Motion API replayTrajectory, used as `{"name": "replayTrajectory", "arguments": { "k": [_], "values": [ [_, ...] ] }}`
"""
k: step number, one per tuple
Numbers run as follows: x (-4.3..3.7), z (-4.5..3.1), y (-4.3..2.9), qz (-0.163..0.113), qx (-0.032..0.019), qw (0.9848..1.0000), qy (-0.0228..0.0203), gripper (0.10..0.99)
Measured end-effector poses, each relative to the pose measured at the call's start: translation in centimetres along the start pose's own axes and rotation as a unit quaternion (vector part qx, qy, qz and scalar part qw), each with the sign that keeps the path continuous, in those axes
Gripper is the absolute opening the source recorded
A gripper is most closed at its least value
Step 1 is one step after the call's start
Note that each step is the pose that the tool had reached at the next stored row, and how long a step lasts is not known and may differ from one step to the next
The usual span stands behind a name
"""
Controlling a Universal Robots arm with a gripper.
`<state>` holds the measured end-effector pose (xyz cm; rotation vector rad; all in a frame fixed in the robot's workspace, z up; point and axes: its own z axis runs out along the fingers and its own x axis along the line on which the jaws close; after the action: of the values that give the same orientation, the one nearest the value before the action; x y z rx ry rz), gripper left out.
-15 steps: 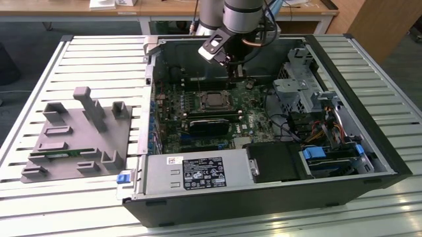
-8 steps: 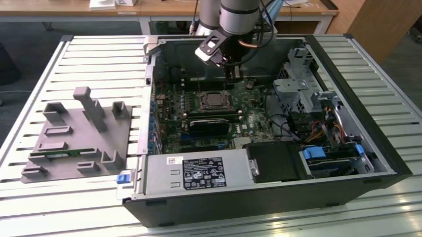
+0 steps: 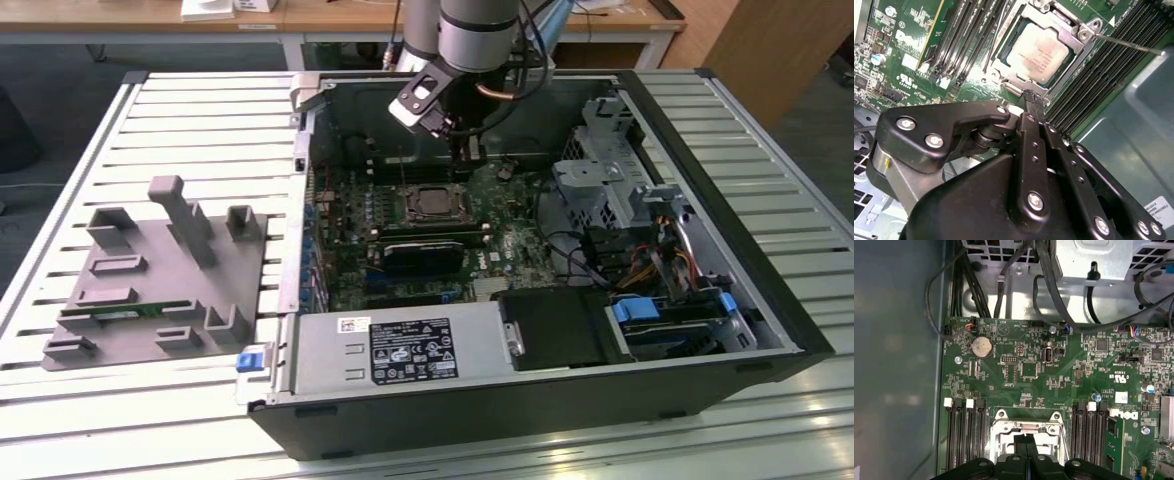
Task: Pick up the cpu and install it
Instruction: 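Close the cpu cover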
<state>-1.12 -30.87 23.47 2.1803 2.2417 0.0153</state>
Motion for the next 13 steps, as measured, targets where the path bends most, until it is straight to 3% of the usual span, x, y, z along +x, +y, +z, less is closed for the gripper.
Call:
{"name": "replayTrajectory", "arguments": {
  "k": [13],
  "values": [
    [0.04,0.07,-1.31,0.0,0.0002,1.0,0.0001,0.106]
  ]
}}
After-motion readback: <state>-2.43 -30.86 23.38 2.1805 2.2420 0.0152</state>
